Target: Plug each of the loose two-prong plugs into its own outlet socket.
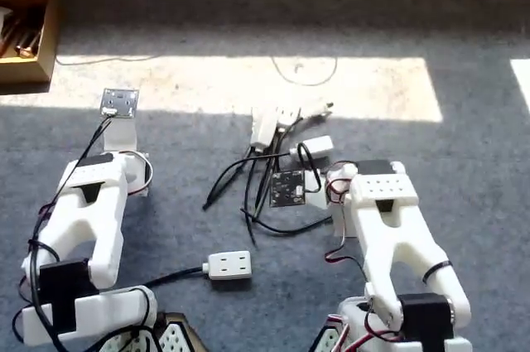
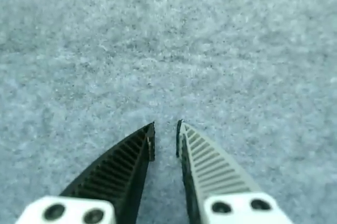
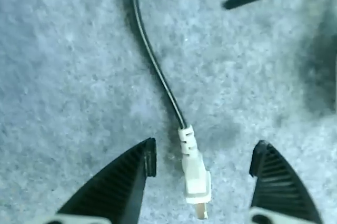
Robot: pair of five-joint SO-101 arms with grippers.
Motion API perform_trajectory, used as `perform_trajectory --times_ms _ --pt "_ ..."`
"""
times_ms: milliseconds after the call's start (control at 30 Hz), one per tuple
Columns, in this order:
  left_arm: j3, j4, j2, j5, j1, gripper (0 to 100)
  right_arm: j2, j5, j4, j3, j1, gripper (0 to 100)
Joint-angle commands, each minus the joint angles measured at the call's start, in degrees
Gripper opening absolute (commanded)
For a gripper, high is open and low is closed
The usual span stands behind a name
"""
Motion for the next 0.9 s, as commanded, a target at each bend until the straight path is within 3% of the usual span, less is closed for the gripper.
perform_trajectory --times_ms 0,333,567,867 --pt "0.0 -0.8 -1.5 0.1 1.1 9 4.6 1.1 -1.3 -1.4 0.7 28.1" --pt "0.0 -0.8 -1.5 0.1 1.1 9 17.0 0.8 -1.2 -12.3 4.0 27.2" --pt "0.0 -0.8 -1.5 0.1 1.2 9 18.9 1.1 -0.8 -14.9 7.0 1.0" --pt "0.0 -0.8 -1.5 0.1 1.2 9 18.7 0.8 3.6 -15.2 7.9 0.8"
